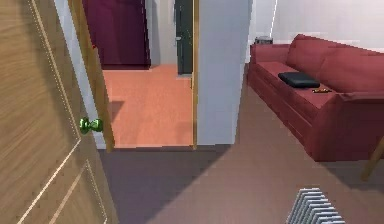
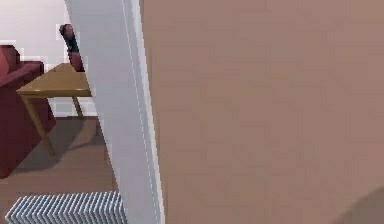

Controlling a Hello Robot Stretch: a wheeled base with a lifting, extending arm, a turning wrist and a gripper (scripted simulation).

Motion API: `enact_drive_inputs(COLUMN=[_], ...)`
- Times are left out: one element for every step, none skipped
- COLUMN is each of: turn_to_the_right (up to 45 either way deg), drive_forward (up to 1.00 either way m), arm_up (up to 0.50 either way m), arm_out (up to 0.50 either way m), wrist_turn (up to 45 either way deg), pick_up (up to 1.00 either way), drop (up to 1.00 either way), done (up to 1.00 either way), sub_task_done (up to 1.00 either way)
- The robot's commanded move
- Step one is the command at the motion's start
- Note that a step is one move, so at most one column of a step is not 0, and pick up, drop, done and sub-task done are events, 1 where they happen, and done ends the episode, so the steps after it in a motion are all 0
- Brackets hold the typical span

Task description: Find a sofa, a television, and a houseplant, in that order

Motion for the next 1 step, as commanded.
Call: enact_drive_inputs(turn_to_the_right=[0.0], drive_forward=[0.15], arm_up=[0.0], arm_out=[0.0], wrist_turn=[0.0], pick_up=[0.0], drop=[0.0], done=[0.0], sub_task_done=[0.0])
